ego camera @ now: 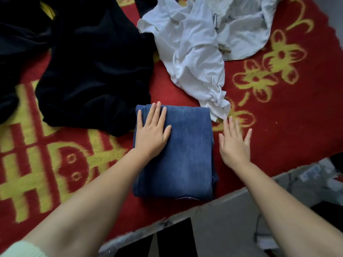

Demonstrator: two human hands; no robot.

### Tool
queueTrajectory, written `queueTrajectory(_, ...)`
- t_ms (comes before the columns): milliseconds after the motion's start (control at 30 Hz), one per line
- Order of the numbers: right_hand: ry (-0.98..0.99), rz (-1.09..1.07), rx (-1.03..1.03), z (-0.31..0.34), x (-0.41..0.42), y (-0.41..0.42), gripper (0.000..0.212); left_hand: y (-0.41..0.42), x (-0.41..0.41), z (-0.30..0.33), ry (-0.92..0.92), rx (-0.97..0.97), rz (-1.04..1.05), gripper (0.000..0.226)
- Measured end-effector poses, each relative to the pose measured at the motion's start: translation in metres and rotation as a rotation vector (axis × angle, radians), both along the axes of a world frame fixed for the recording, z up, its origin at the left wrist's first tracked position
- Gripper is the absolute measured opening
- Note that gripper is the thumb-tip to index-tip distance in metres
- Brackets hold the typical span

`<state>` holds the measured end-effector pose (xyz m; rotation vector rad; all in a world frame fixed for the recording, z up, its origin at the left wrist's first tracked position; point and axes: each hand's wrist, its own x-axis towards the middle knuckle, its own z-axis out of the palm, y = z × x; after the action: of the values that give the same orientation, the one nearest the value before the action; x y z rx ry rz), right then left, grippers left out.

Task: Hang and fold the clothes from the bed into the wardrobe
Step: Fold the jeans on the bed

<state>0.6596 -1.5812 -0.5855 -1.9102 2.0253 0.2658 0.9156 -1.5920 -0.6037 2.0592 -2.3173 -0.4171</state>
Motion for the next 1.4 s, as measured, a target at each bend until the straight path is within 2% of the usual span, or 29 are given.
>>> queueTrajectory(100, -0.254, 0.006, -0.287, 0.033, 0.018, 0.050, 0.058, 0.043, 0.010, 0.021, 0.049, -0.077, -0.108, 0.068)
queueTrajectory(167, -0.297, 0.238, -0.322, 0.049, 0.045, 0.090, 0.066, 0.097, 0.018, 0.027, 0.066, -0.091, -0.287, 0.073)
queueTrajectory(233, -0.143, 0.553, -0.223, 0.047, 0.068, 0.131, 0.082, 0.150, 0.023, 0.028, 0.016, -0.022, -0.427, 0.085)
queueTrajectory(300, 0.036, 0.684, -0.085, 0.039, 0.076, 0.151, 0.098, 0.174, 0.021, 0.026, -0.060, 0.095, -0.439, 0.095)
queueTrajectory(367, 0.147, 0.648, -0.094, 0.029, 0.079, 0.148, 0.099, 0.170, 0.016, 0.022, -0.091, 0.094, -0.367, 0.095)
queueTrajectory(467, 0.175, 0.522, -0.156, 0.016, 0.087, 0.136, 0.095, 0.147, 0.009, 0.016, -0.088, 0.047, -0.280, 0.093)
queueTrajectory(600, 0.189, 0.405, -0.138, 0.014, 0.092, 0.136, 0.092, 0.136, 0.007, 0.015, -0.098, 0.126, -0.330, 0.084)
queueTrajectory(767, 0.161, 0.427, 0.043, 0.051, 0.087, 0.110, 0.073, 0.109, 0.010, 0.052, -0.109, 0.217, -0.386, 0.063)
queueTrajectory(900, 0.109, 0.444, -0.004, 0.113, 0.091, 0.075, 0.060, 0.079, 0.023, 0.116, -0.101, 0.127, -0.394, 0.047)
queueTrajectory(1133, 0.072, 0.697, -0.103, 0.231, 0.125, 0.024, 0.056, 0.072, 0.058, 0.234, -0.151, 0.020, -0.208, 0.047)
queueTrajectory(1267, 0.076, 1.005, -0.223, 0.270, 0.164, 0.018, 0.056, 0.108, 0.087, 0.276, -0.216, 0.012, 0.010, 0.051)
queueTrajectory(1400, 0.002, 1.292, -0.307, 0.296, 0.221, 0.044, 0.054, 0.177, 0.117, 0.305, -0.247, 0.040, 0.257, 0.054)
